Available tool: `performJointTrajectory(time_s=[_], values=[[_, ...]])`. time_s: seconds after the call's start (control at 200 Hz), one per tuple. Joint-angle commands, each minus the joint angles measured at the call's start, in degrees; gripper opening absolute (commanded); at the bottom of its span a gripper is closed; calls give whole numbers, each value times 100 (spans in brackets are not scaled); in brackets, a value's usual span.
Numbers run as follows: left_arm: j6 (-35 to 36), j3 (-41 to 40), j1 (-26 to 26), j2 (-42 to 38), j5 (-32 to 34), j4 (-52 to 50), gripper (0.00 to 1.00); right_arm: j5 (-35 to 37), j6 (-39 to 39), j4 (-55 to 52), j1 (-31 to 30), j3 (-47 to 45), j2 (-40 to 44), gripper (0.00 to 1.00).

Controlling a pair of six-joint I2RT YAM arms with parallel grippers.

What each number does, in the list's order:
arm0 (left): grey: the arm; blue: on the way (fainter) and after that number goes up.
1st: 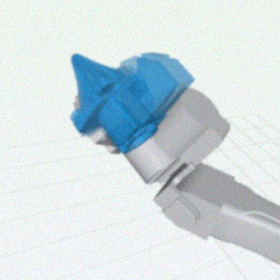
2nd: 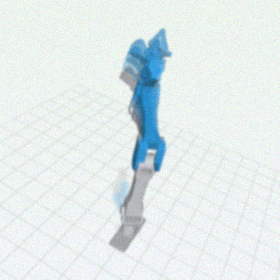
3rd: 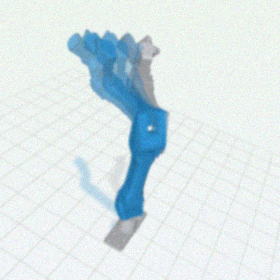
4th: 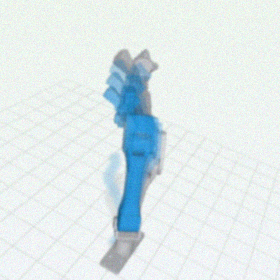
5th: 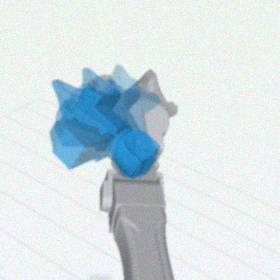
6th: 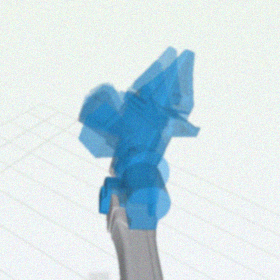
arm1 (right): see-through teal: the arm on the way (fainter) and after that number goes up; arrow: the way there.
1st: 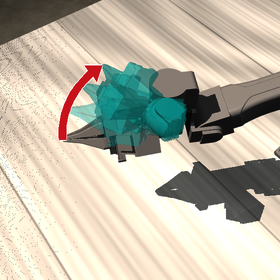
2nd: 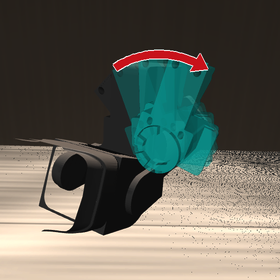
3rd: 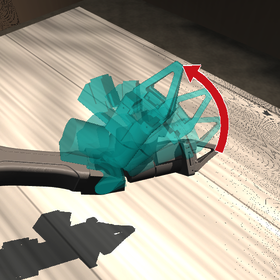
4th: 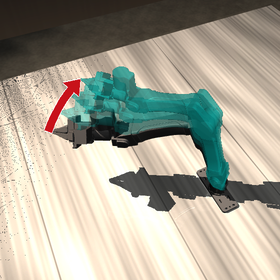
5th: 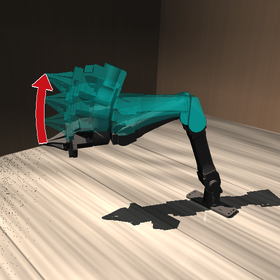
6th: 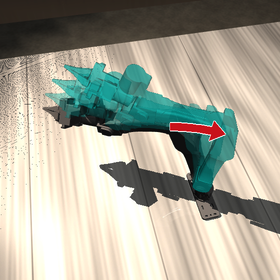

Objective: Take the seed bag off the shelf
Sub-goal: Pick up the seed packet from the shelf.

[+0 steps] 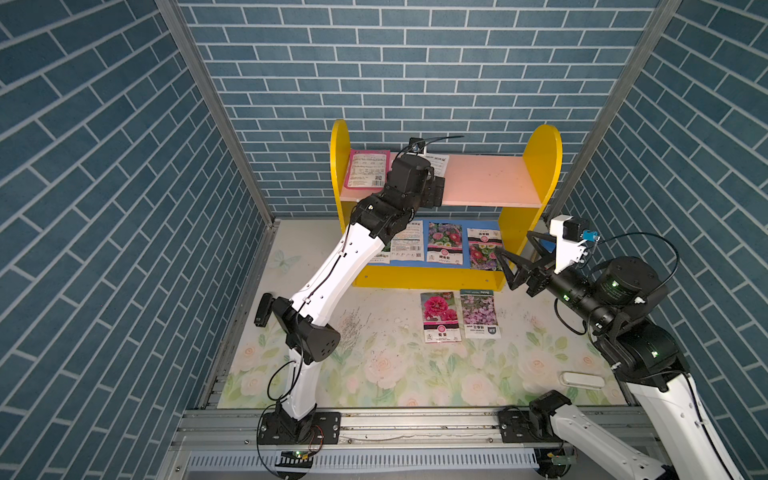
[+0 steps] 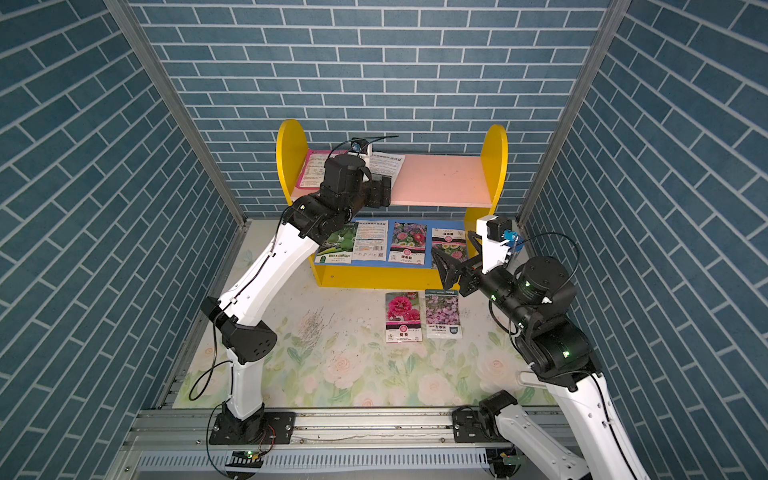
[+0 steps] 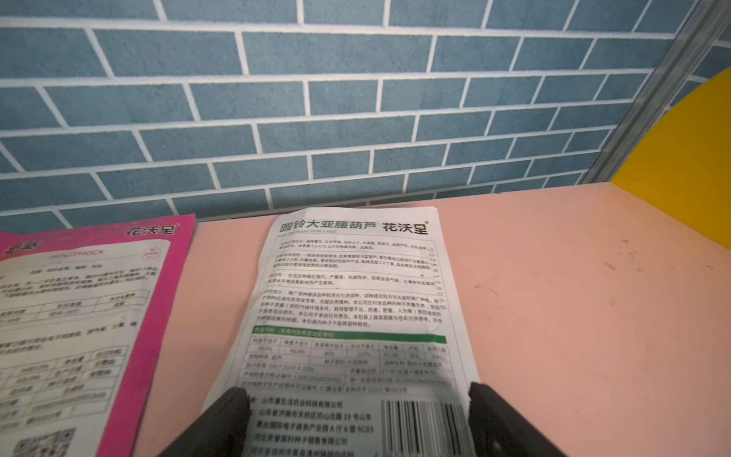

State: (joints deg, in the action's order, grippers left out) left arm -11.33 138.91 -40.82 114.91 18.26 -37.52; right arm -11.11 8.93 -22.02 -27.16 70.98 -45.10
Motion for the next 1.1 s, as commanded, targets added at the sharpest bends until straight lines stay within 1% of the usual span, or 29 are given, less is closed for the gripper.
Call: performJointTrajectory(time_s=[0.0, 0.395, 0.675, 0.935, 1.035, 1.095], values=[[-328, -171, -53, -47, -335, -726, 91, 40, -110, -78, 0, 118, 54, 97], [-826, 39, -93, -203, -1196, -736, 90, 10, -84, -76, 0, 175, 72, 97], [-622, 13, -94, -480, -807, -184, 90, 15, -71, -67, 1, 166, 76, 97], [-807, 12, -93, -613, -1187, -10, 90, 16, -67, -66, 1, 144, 107, 96], [-824, 7, -94, -722, -1193, -1, 90, 17, -67, -61, 0, 148, 106, 96], [-887, -15, -99, -831, -1163, -33, 92, 10, -60, -56, 0, 152, 107, 96]])
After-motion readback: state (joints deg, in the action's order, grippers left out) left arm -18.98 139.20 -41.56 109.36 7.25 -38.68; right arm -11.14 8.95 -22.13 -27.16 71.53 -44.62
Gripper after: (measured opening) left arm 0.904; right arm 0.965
